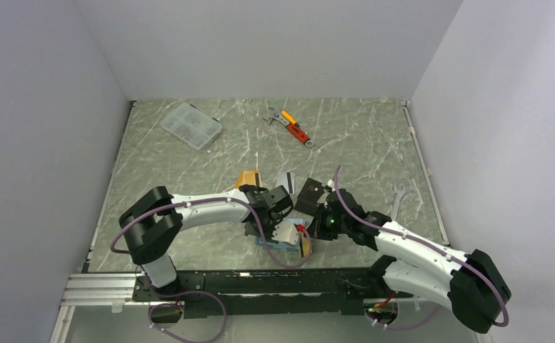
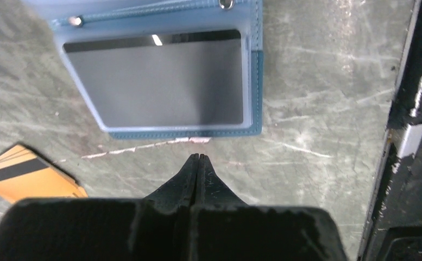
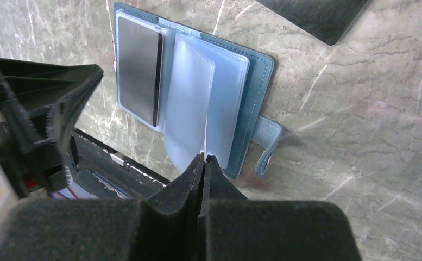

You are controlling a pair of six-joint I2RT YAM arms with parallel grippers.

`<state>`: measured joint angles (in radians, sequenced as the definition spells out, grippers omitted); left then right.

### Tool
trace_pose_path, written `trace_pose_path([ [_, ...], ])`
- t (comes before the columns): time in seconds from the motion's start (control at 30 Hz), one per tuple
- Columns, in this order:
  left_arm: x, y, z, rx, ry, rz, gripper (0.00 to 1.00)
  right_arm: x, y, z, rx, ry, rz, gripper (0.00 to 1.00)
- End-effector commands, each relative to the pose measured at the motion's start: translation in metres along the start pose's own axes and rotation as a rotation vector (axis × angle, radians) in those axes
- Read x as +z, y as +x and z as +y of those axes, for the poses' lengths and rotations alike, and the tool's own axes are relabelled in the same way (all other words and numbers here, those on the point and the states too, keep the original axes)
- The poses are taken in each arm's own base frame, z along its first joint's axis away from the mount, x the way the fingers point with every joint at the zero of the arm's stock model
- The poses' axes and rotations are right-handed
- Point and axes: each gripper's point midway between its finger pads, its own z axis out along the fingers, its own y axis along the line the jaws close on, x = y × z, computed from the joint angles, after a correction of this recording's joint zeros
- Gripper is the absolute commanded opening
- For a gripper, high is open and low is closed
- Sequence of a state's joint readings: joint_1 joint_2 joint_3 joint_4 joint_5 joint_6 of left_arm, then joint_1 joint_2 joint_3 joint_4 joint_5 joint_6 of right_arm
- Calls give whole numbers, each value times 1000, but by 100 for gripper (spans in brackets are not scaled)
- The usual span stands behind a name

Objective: Put the credit cards into the card holder
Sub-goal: Insert the credit card into the card holder.

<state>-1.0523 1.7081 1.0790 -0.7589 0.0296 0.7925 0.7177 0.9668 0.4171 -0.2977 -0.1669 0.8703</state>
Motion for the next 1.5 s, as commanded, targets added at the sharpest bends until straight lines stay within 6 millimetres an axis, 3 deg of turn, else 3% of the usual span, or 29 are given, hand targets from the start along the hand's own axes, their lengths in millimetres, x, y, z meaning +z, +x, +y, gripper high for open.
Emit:
trace_pose_path([
  [0.0, -37, -10, 7, -5, -33, -101, 0, -3, -15, 27, -49, -76, -18, 0],
  [0.3, -49, 19, 9, -72, -50, -161, 0, 10, -31, 57, -95, -134, -2, 0],
  [0.5, -54, 27, 11, -87, -43, -188, 2, 31, -34, 63, -112, -125, 43, 0],
  [0.73, -56, 18, 19, -86, -40, -215, 2, 49, -31, 57, -107, -107, 76, 0],
  [0.97, -50, 1, 27, -63, -28, -240, 2, 45, -24, 49, -91, -100, 72, 0],
  [1.23, -51, -21, 31, -22, -23, -258, 2, 43, -38, 73, -124, -158, 59, 0],
  [1.47, -47, -33, 28, -29, -2, -315, 2, 38, -33, 66, -114, -147, 56, 0],
])
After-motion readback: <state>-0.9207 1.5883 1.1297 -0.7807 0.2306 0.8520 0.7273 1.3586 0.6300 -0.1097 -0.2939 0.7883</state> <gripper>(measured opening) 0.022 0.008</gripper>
